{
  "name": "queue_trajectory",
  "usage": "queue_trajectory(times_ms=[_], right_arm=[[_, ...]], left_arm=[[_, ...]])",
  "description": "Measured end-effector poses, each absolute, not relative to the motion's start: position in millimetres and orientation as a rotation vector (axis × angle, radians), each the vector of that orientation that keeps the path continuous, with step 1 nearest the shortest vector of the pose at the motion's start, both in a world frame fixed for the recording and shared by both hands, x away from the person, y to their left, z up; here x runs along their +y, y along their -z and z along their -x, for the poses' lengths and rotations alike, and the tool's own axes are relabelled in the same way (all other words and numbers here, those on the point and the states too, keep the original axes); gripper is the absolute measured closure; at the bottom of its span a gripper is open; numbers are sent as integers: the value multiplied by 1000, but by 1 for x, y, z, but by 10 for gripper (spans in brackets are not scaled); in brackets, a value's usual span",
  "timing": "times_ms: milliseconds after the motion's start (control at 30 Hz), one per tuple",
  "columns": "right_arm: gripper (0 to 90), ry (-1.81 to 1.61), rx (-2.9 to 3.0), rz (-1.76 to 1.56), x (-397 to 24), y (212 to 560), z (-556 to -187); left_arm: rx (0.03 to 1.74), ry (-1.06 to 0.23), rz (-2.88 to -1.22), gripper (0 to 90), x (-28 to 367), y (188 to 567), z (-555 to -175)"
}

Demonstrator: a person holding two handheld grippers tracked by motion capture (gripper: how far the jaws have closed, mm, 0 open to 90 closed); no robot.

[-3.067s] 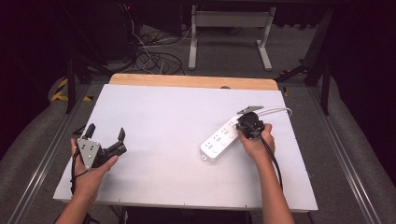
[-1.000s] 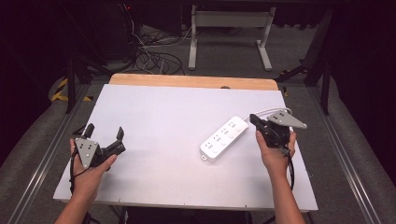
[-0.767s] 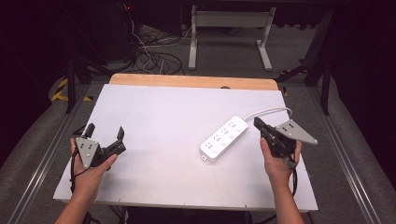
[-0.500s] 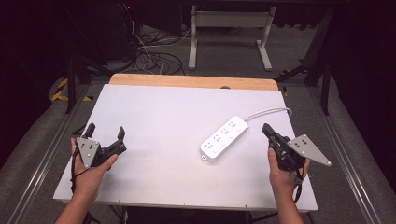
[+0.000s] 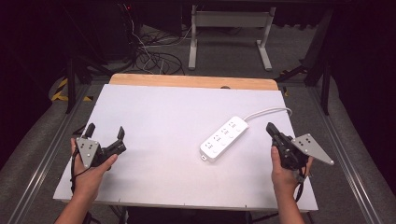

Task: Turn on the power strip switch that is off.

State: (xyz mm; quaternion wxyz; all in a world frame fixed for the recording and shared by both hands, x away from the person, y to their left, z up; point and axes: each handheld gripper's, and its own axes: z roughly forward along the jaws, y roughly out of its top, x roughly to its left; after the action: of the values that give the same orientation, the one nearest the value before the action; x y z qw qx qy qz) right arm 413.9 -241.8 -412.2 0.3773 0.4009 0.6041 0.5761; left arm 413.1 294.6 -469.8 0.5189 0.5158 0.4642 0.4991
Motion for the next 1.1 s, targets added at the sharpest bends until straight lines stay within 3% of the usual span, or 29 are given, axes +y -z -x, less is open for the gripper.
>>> queue_trajectory(times_ms=[167,300,367,400,433,467,500,533,600,667,833,1100], right_arm=[[900,-1464,1546,-1013,-241,412,-414],[799,-1448,1533,-1003,-240,412,-413],[711,-1434,1524,-997,-239,412,-412],[574,-1417,1501,-998,-238,412,-412],[504,-1405,1489,-999,-237,413,-412],[504,-1405,1489,-999,-237,413,-412],[346,-1390,1472,-1007,-236,413,-413],[346,-1390,1472,-1007,-236,413,-413],[212,-1379,1475,-1037,-236,414,-415],[149,-1408,1478,-1031,-237,414,-415],[90,-1425,1486,-1029,-239,414,-415],[64,-1427,1503,-1017,-238,414,-416]], left_arm=[[1114,-1201,-1239,50,295,470,-413],[1110,-1202,-1242,49,294,470,-413],[1113,-1202,-1242,50,295,470,-413],[1113,-1201,-1243,49,295,470,-413],[1113,-1200,-1242,50,295,470,-413],[1113,-1199,-1241,50,295,470,-413],[1109,-1196,-1244,50,294,470,-413],[1110,-1195,-1243,50,294,470,-413],[1107,-1199,-1246,50,294,470,-413],[1108,-1195,-1246,50,294,470,-413],[1109,-1197,-1244,51,294,470,-413],[1110,-1192,-1247,50,294,470,-413]])
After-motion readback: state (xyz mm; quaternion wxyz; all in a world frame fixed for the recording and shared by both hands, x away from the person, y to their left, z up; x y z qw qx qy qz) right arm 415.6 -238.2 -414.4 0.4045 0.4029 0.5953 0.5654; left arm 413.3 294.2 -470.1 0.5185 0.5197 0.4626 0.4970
